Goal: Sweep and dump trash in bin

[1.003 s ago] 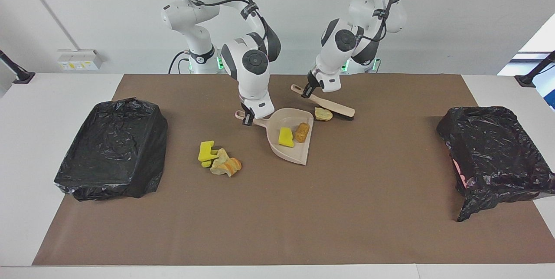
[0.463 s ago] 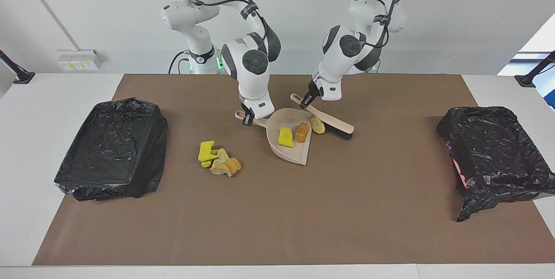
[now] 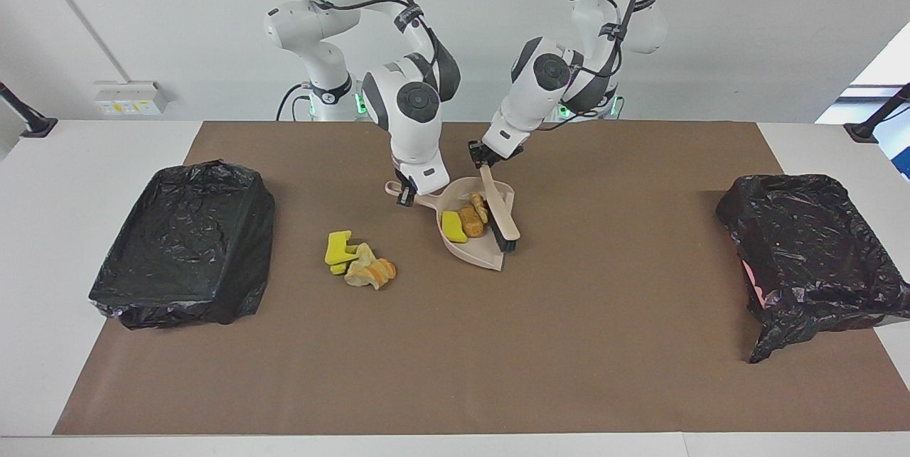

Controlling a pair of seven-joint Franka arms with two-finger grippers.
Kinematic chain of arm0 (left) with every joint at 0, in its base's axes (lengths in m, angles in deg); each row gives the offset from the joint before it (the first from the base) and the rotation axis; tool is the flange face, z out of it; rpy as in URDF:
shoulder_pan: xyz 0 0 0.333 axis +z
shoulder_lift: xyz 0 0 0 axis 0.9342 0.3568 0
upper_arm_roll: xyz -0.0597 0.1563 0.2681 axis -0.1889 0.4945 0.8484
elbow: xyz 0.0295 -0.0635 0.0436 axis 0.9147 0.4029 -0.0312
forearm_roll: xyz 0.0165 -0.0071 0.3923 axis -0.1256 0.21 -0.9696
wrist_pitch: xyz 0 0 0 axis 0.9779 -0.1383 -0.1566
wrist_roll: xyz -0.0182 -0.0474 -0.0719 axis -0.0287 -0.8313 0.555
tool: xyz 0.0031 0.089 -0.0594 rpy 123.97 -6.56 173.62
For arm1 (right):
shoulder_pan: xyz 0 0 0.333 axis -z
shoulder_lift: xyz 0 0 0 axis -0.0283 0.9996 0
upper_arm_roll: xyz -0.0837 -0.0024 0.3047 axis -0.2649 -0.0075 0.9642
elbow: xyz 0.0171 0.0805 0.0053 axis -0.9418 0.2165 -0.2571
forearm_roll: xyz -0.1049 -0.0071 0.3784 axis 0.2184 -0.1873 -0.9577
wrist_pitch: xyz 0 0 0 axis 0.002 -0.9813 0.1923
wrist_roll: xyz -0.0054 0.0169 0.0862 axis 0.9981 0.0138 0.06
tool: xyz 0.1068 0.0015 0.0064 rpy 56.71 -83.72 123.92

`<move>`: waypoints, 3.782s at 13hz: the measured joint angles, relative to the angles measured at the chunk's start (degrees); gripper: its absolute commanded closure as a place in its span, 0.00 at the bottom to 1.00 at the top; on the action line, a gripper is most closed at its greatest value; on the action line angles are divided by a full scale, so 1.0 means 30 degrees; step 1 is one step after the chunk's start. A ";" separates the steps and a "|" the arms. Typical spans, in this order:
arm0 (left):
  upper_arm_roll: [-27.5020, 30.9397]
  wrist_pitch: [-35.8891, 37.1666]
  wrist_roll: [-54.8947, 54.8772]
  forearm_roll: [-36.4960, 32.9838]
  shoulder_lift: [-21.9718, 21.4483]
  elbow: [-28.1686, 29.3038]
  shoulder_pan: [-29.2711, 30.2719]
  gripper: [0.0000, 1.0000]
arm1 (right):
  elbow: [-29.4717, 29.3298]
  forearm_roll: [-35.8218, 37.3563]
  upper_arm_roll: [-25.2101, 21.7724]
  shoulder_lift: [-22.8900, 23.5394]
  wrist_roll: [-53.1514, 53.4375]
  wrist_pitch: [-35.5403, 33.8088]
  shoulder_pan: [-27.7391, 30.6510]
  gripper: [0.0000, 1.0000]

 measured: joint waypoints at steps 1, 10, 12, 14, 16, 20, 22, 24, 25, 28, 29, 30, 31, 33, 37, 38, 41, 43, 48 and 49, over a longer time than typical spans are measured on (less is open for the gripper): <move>0.0105 0.0982 -0.0495 -0.0186 -0.0005 -0.0248 0.0018 1.00 | 0.0001 0.0000 0.0000 0.0000 0.0000 0.0000 0.0000 1.00; 0.0193 0.5990 -0.0139 -0.5462 -0.0520 -0.0803 0.0120 1.00 | 0.0006 0.0000 0.0000 0.0000 0.0000 0.0000 0.0009 1.00; 0.0109 0.6360 0.0559 -0.6358 -0.0623 -0.0808 0.0106 1.00 | 0.0006 0.0000 0.0000 0.0000 0.0000 0.0000 0.0011 1.00; 0.0048 0.6869 0.1319 -0.6601 -0.0766 -0.0815 -0.0111 1.00 | 0.0007 0.0000 0.0000 0.0000 0.0000 0.0000 0.0013 1.00; -0.0058 0.7282 0.2186 -0.6615 -0.0982 -0.0815 -0.0708 1.00 | 0.0007 0.0000 0.0000 0.0000 0.0000 0.0000 0.0016 1.00; -0.0179 0.7373 0.3725 -0.6625 -0.1479 -0.0456 -0.2030 1.00 | 0.0010 0.0000 -0.0003 0.0000 0.0000 0.0000 0.0104 1.00; -0.0218 0.7191 0.4405 -0.6627 -0.1988 0.0292 -0.2658 1.00 | 0.0010 0.0000 -0.0006 0.0000 0.0000 0.0000 0.0263 1.00; -0.0255 0.6124 0.5605 -0.6628 -0.2724 0.1434 -0.3467 1.00 | -0.0002 0.0000 -0.0008 -0.0004 0.0000 0.0000 0.0418 1.00; -0.0283 0.5656 0.6134 -0.6627 -0.3159 0.2075 -0.3961 1.00 | -0.0016 0.0008 -0.0026 -0.0027 -0.0002 -0.0001 0.0636 1.00; -0.0346 0.4913 0.7195 -0.6438 -0.4155 0.3171 -0.4982 1.00 | -0.0083 0.0093 -0.0070 -0.0381 -0.0316 -0.0034 0.1619 1.00; -0.0349 0.4504 0.7300 -0.5887 -0.4275 0.3271 -0.5102 1.00 | -0.0108 0.0115 -0.0079 -0.0617 -0.0637 -0.0066 0.2039 1.00; -0.0365 0.4089 0.7294 -0.5055 -0.4297 0.3326 -0.5120 1.00 | -0.0172 0.0128 -0.0086 -0.0872 -0.1028 -0.0167 0.2532 1.00; -0.0375 0.3720 0.7272 -0.4411 -0.4275 0.3398 -0.5186 1.00 | -0.0270 0.0138 -0.0096 -0.1119 -0.1431 -0.0341 0.3054 1.00; -0.0366 0.2964 0.7264 -0.3181 -0.4172 0.3563 -0.5599 1.00 | -0.0584 0.0149 -0.0120 -0.1549 -0.2292 -0.0768 0.4173 1.00; -0.0392 0.1729 0.7210 -0.2241 -0.4116 0.3790 -0.6846 1.00 | -0.1853 0.0157 -0.0214 -0.2136 -0.4505 -0.2261 0.6841 1.00; -0.0389 0.1303 0.7210 -0.2170 -0.4033 0.3905 -0.7161 1.00 | -0.2230 0.0157 -0.0242 -0.2269 -0.5189 -0.2714 0.7529 1.00; -0.0400 0.0226 0.7062 -0.1950 -0.3715 0.4318 -0.7814 1.00 | -0.3173 0.0153 -0.0303 -0.2672 -0.7193 -0.4003 0.9569 1.00; -0.0339 0.0209 0.6524 -0.1932 -0.3674 0.4429 -0.7839 1.00 | -0.3393 0.0137 -0.0345 -0.2855 -0.8587 -0.4446 1.1121 1.00; -0.0243 0.0211 0.6026 -0.1926 -0.3673 0.4535 -0.7836 1.00 | -0.4150 0.0634 -0.0581 -0.2843 -1.3628 -0.4479 1.5748 1.00; -0.0210 0.0221 0.6026 -0.1925 -0.3670 0.4550 -0.7826 1.00 | -0.4390 0.0977 -0.0608 -0.2818 -1.4598 -0.4479 1.6605 1.00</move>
